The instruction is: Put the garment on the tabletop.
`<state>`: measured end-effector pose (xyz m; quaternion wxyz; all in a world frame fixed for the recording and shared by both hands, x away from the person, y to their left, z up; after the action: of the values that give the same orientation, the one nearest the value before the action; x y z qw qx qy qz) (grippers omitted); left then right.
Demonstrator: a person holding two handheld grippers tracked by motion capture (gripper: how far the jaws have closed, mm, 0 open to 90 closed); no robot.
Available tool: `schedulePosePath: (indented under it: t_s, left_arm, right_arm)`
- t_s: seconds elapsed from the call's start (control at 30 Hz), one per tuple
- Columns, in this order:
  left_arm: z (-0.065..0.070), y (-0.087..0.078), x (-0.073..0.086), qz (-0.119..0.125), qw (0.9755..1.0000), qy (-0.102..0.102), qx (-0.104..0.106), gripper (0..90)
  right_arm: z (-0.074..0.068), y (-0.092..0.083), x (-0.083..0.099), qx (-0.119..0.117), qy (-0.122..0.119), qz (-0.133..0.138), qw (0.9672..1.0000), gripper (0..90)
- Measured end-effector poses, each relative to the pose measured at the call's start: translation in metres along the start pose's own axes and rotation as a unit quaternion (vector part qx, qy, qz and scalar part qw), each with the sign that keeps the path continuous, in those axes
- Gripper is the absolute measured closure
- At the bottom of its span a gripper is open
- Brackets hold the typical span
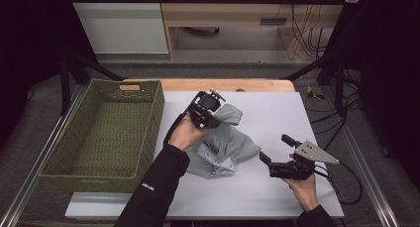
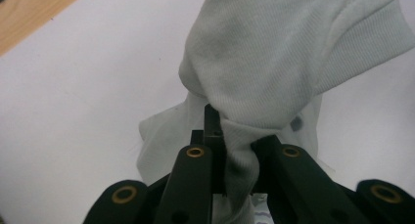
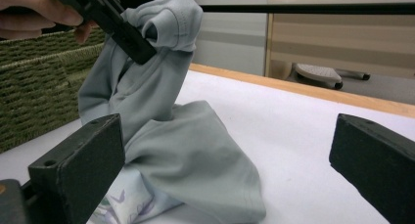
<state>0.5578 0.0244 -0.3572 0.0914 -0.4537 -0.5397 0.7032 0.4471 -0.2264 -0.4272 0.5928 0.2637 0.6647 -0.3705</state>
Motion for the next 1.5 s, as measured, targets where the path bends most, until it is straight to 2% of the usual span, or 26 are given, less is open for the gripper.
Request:
schedulePosePath:
  t_s: [0.1,0.27,0.37,0.4,0.47,0.5,0.53,0.57,0.6,0.63,0.67,0.7,0.73,0.77,0.8,0.83,0.93,1.07,1.2,1.3,1.43,1.5]
  left_arm:
    - [0.0,0.009,0.004,-0.004,1.0,0.0,0.0,81.5]
    - [0.001,0.024,0.01,-0.016,0.9999,0.0,0.005,81.2]
    - [0.004,0.031,0.012,-0.022,0.9997,0.006,0.003,79.4]
    - [0.004,0.031,0.012,-0.022,0.9997,0.006,0.003,76.8]
    - [0.005,0.03,0.011,-0.017,0.9998,0.008,0.004,64.5]
    - [0.005,0.029,0.01,-0.012,0.9999,0.008,0.005,64.5]
    - [0.005,0.027,0.009,-0.011,0.9999,0.007,0.007,52.2]
    - [0.005,0.024,0.008,-0.007,0.9999,0.007,0.007,47.5]
    - [0.006,0.021,0.007,0.004,0.9999,0.006,0.007,47.5]
    - [0.006,0.018,0.006,0.013,0.9999,0.005,0.007,43.3]
    - [0.005,0.014,0.005,0.021,0.9997,0.003,0.009,35.5]
    - [0.006,0.009,0.005,0.032,0.9994,0.002,0.009,32.7]
    - [0.006,0.0,0.005,0.06,0.9982,0.004,0.005,30.9]
    - [0.007,-0.004,0.005,0.074,0.9973,-0.001,0.002,28.8]
    - [0.007,-0.004,0.005,0.074,0.9973,-0.001,0.002,26.5]
    - [0.007,-0.008,0.006,0.083,0.9965,-0.003,0.001,26.5]
    - [0.006,-0.019,0.01,0.107,0.9942,-0.001,-0.011,18.8]
    - [0.007,-0.028,0.019,0.137,0.9906,0.002,-0.012,17.8]
    - [0.007,-0.035,0.033,0.187,0.9823,-0.005,0.0,15.6]
    - [0.007,-0.036,0.045,0.213,0.977,-0.01,0.008,13.1]
    - [0.005,-0.034,0.066,0.234,0.9718,-0.022,0.018,12.9]
    - [0.005,-0.033,0.076,0.248,0.968,-0.032,0.027,12.5]
  right_arm:
    - [-0.001,-0.002,0.002,0.001,0.016,-0.005,0.9999,0.4]
    - [0.001,-0.004,0.006,0.001,0.009,-0.003,1.0,0.4]
    - [0.003,-0.004,0.007,0.003,0.017,-0.002,0.9998,0.4]
    - [0.004,-0.004,0.007,0.001,0.016,-0.004,0.9999,0.4]
    - [0.004,-0.004,0.007,0.002,0.016,-0.003,0.9999,0.4]
    - [0.004,-0.004,0.007,0.002,0.016,-0.003,0.9999,0.4]
    - [0.003,-0.004,0.007,0.001,0.018,-0.006,0.9998,0.4]
    - [0.003,-0.004,0.007,0.001,0.016,-0.007,0.9999,0.4]
    - [0.003,-0.004,0.007,0.001,0.016,-0.007,0.9999,0.4]
    - [0.004,-0.004,0.008,0.001,0.013,-0.007,0.9999,0.4]
    - [0.005,-0.004,0.008,-0.002,0.001,-0.007,1.0,0.4]
    - [0.005,-0.004,0.008,-0.002,0.004,-0.004,1.0,0.4]
    - [0.003,-0.003,0.007,0.002,0.021,-0.006,0.9998,0.4]
    - [0.004,-0.003,0.008,0.0,0.013,-0.005,0.9999,0.4]
    - [0.004,-0.003,0.008,0.0,0.013,-0.005,0.9999,0.4]
    - [0.003,-0.003,0.007,0.002,0.018,-0.007,0.9998,0.4]
    - [0.004,-0.004,0.007,0.003,0.019,-0.005,0.9998,0.4]
    - [0.005,-0.004,0.007,0.001,0.017,-0.003,0.9998,0.4]
    - [0.005,-0.004,0.007,0.003,0.025,-0.004,0.9997,0.4]
    - [0.006,-0.004,0.007,0.001,0.023,0.0,0.9997,0.4]
    - [0.007,-0.005,0.006,0.004,0.029,-0.001,0.9996,0.4]
    - [0.007,-0.005,0.007,0.004,0.029,-0.002,0.9996,0.4]
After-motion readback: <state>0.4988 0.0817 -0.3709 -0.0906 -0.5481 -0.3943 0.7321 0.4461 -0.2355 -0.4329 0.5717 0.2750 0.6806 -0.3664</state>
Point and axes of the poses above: each handheld gripper's, and its own axes: y roughly forward along the jaws, x roughly out of its underside, z roughly to its right, the point moved 3 cm from there along y, roughly forward along the jaws, and after that the axes turned 1 degree about -y, right-handed, at the moved point
